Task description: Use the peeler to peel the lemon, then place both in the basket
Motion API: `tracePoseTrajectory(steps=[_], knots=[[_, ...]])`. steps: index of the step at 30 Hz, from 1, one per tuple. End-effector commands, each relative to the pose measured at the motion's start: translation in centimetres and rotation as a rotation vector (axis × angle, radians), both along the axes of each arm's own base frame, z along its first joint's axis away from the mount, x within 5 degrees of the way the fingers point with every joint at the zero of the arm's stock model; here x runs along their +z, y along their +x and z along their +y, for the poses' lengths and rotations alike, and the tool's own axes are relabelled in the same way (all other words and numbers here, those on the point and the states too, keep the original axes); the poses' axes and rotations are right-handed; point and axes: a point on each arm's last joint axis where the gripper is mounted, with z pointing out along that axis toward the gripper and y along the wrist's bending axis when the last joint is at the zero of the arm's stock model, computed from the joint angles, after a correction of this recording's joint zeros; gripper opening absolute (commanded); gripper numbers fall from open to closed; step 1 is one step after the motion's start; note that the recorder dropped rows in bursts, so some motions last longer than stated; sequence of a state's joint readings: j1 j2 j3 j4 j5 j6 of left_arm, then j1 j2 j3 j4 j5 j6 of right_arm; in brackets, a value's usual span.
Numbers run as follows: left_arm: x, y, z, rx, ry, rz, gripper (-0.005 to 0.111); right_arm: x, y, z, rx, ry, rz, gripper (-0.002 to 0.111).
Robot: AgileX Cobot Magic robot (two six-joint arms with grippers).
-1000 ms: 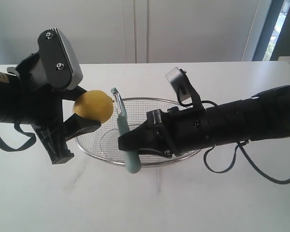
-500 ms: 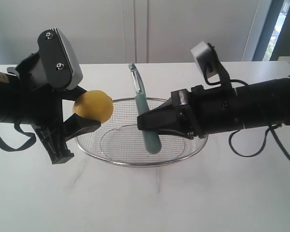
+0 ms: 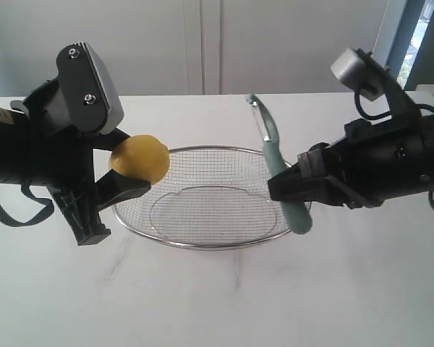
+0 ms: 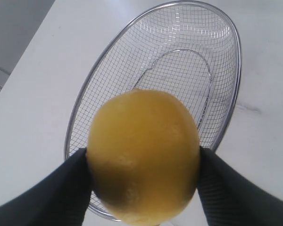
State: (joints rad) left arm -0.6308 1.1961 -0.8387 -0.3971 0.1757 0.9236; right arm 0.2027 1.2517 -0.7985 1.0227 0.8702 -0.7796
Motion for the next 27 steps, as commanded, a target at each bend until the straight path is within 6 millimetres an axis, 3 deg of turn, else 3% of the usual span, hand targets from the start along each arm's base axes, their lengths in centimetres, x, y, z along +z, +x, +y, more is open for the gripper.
tracePoseTrajectory(steps=[1,6,11,22,27], knots=[[0.3,-0.1,0.1,0.008,-0.019,0.003,0.000,-0.5,0.8,-1.7,-0.193,-0.123,-0.051,0.000],[0.3,-0.1,0.1,0.008,-0.019,0.003,0.000,-2.9,1.6,-1.9,-0.268,-0.135,0.007,0.000],[0.3,-0.1,0.1,0.008,-0.019,0.003,0.000,-5.8,2.6,-0.2,-0.225,-0.088,0.141,0.000],[0.3,-0.1,0.1,0.008,-0.019,0.003,0.000,-9.9,3.1,7.4,-0.002,0.172,0.274,0.000],[0.3,-0.1,0.1,0.008,-0.019,0.003,0.000,-10.1,3.1,10.2,0.097,0.234,0.310,0.000]])
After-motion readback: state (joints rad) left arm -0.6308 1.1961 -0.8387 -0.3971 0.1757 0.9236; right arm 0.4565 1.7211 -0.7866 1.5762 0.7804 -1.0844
